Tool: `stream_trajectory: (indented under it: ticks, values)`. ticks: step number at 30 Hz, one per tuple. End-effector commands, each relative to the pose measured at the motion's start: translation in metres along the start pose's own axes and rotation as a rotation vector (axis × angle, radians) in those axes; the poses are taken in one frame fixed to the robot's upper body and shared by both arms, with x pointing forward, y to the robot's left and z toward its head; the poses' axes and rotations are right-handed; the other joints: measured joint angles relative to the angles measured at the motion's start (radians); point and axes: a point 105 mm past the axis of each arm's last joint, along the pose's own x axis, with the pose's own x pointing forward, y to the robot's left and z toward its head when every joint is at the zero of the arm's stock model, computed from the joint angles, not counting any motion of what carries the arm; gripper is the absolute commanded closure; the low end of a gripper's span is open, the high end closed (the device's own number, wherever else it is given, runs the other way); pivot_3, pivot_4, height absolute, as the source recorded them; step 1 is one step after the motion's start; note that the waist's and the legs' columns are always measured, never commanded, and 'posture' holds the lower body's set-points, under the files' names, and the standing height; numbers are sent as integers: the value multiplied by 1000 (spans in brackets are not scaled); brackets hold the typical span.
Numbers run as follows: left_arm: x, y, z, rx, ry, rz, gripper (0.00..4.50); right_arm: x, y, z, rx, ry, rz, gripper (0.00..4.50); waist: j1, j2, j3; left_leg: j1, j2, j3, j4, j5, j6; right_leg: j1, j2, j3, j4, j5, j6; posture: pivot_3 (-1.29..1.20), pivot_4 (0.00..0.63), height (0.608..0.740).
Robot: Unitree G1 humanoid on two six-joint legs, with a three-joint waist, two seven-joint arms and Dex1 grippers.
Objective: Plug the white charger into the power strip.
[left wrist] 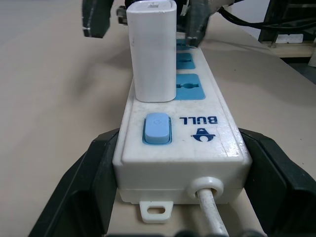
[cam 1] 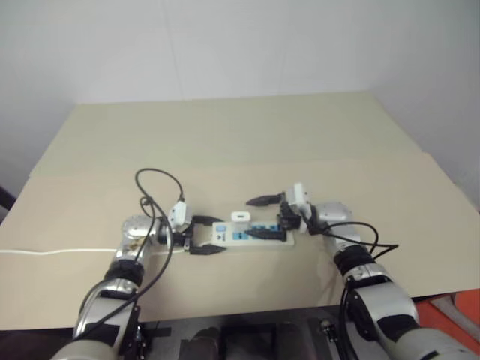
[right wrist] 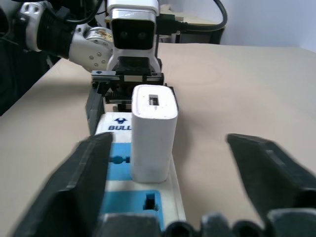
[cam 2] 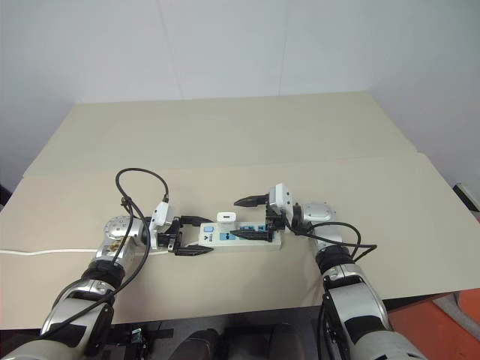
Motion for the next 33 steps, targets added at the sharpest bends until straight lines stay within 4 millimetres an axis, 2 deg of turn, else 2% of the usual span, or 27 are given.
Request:
stream_trajectory:
  ticks: [1, 6, 7, 10, 15, 17, 19, 22, 25, 28, 31, 33]
  values:
    - [1, 4, 12, 53, -19, -11, 1243, -10, 16, -20, 84, 58, 51, 53, 0, 0, 0, 0, 0, 0, 0, 0, 0, 0, 0, 0, 0, 0, 0, 0, 150, 740]
    - [1, 3, 13, 6, -15, -41, 1243, -15, 13, -13, 57, 49, 37, 53, 2, 0, 0, 0, 0, 0, 0, -1, 0, 0, 0, 0, -1, 0, 0, 0, 150, 740]
    - [1, 3, 15, 12, -24, -41, 683, -15, 10, -12, 35, 46, 15, 0, 2, 0, 0, 0, 0, 0, 0, -1, 0, 0, 0, 0, -1, 0, 0, 0, 150, 740]
    - [1, 4, 19, 20, -42, -32, 25, -18, 9, -8, 38, 42, 18, 0, 2, 0, 0, 0, 1, 0, -1, -1, -1, 0, 1, 0, -1, 0, 0, 0, 150, 740]
    - [1, 2, 25, 50, -78, -40, 25, -24, 6, 1, 5, 32, 12, 0, 4, 0, 0, -1, 1, 0, -1, -1, -1, 0, 1, 0, -1, 0, -1, 0, 150, 740]
    - [-1, 9, 33, 105, -123, 32, 25, -27, 4, 6, -11, 24, 3, 0, 5, 1, 0, -1, 1, 0, -1, -1, -1, 0, 1, 0, -1, 0, -1, 0, 150, 740]
    - [-11, 7, 43, 110, -123, 16, 25, -35, 1, 16, -52, 18, -17, 0, 5, 1, 0, -2, 1, 0, -1, -1, -1, 0, 1, 0, -2, 0, -1, 0, 150, 740]
    - [-39, 4, 61, 136, -84, 14, 25, -63, -9, 40, -104, 11, -91, 0, 1, 3, 2, -7, 1, 0, -1, -1, -2, -4, 1, 0, 0, -1, -1, 0, 150, 740]
    - [-61, 1, 72, 150, -31, 18, 25, -92, -10, 51, -143, 70, -117, 0, 2, 4, 3, -17, 1, 1, 0, 3, -8, -14, 1, 1, 1, -1, -2, 0, 150, 740]
    - [-87, -5, 72, 162, 106, 21, 25, -129, -2, 56, -181, 251, -96, 0, 3, 5, 3, -17, 1, 1, -2, 3, -8, -15, 1, 1, 0, -1, -2, 0, 150, 740]
    - [-109, -7, 70, 160, 226, 40, 25, -153, 4, 67, -136, 384, -91, 0, 5, 8, 6, -18, 1, 2, -3, 2, -6, -17, 1, 1, 0, -1, -3, 0, 150, 740]
    - [-118, -8, 72, 142, 242, 51, 25, -161, 7, 75, -86, 428, -90, 0, 8, 11, 8, -19, 1, 3, -3, 2, -6, -17, 1, 1, 0, -1, -3, 0, 150, 740]
